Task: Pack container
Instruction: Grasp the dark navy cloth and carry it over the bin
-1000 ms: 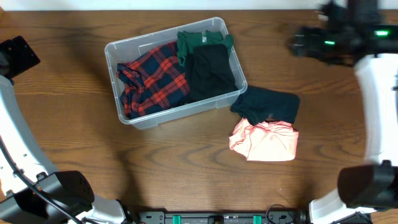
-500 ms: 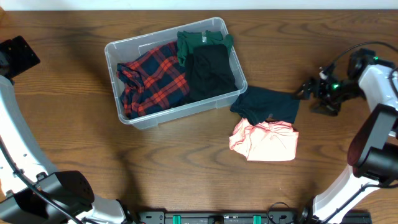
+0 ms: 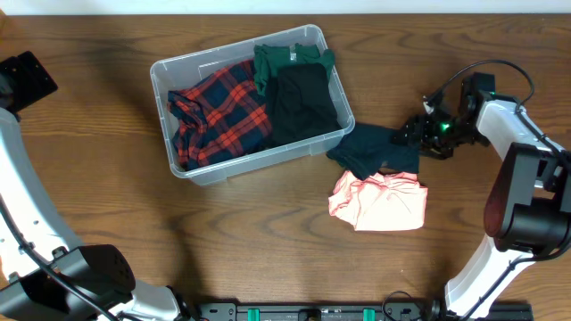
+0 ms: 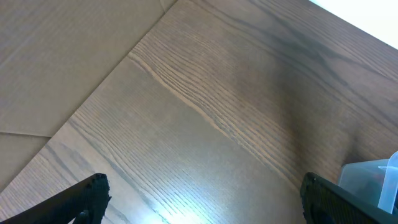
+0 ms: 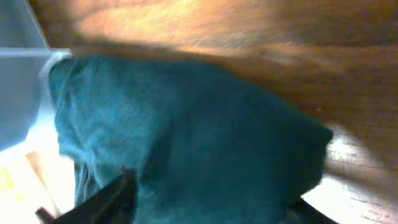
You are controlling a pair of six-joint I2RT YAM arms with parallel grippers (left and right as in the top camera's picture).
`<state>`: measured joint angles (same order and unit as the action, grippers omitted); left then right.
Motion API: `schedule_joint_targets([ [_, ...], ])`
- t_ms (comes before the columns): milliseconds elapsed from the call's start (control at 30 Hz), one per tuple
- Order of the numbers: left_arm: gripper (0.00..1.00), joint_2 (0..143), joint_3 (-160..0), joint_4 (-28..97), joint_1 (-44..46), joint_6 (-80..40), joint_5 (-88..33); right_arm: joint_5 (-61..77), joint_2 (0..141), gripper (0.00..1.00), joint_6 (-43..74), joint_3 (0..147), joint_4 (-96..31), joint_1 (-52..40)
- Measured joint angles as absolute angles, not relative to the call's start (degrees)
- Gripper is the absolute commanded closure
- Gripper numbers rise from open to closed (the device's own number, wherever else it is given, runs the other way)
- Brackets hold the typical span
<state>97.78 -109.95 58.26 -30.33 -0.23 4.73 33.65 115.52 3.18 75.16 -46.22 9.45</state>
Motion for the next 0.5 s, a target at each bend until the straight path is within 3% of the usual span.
schedule_joint_targets([
  [233, 0.02, 97.78, -109.95, 58.26, -30.33, -0.21, 4.73, 35.75, 115.37, 0.99, 4.36, 75.16, -46.22, 9.41],
  [500, 0.02, 97.78, -109.95, 58.26, -30.33, -0.23, 4.73, 47.77, 105.01, 0.99, 5.98, 80.97, -45.23, 8.99],
])
